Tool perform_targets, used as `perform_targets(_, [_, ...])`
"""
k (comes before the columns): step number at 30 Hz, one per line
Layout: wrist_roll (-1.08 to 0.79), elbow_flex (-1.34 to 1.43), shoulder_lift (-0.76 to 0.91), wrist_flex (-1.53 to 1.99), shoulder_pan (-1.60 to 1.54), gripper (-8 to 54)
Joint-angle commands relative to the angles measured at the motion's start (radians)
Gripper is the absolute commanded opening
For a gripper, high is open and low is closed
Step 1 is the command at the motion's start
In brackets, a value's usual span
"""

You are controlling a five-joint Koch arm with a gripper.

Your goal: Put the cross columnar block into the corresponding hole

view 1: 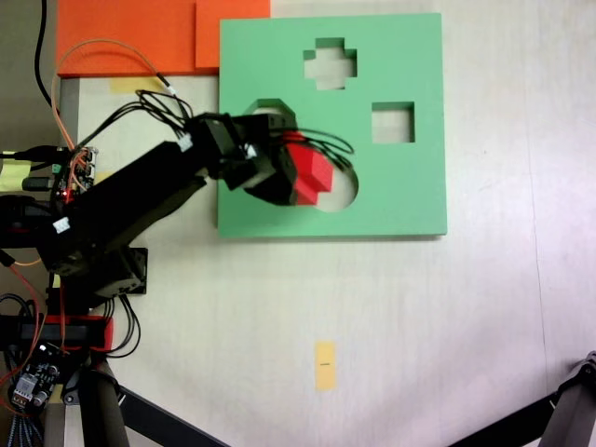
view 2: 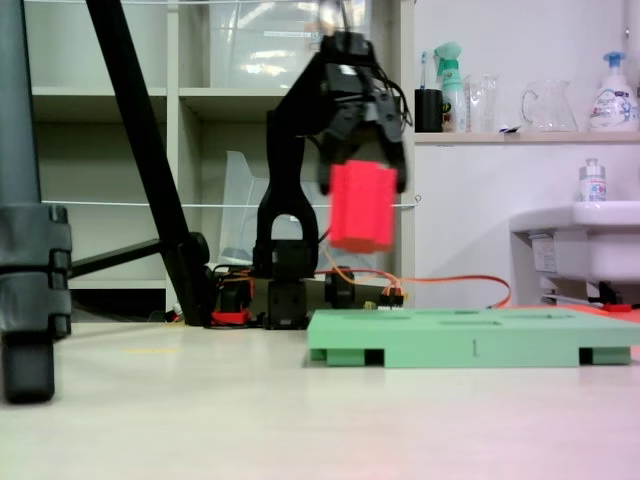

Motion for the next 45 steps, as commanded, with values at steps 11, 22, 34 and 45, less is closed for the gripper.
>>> perform_targets(11, [0.215,-0.489,-0.367,-0.1,-0.238,15.8])
perform_targets(22, [0.216,-0.719,-0.627,-0.153,-0.31,15.9])
perform_targets(34, [0.216,-0.721,-0.695,-0.173,-0.327,15.9])
perform_targets(45, [0.219,-0.723,-0.811,-0.23,-0.322,25.5])
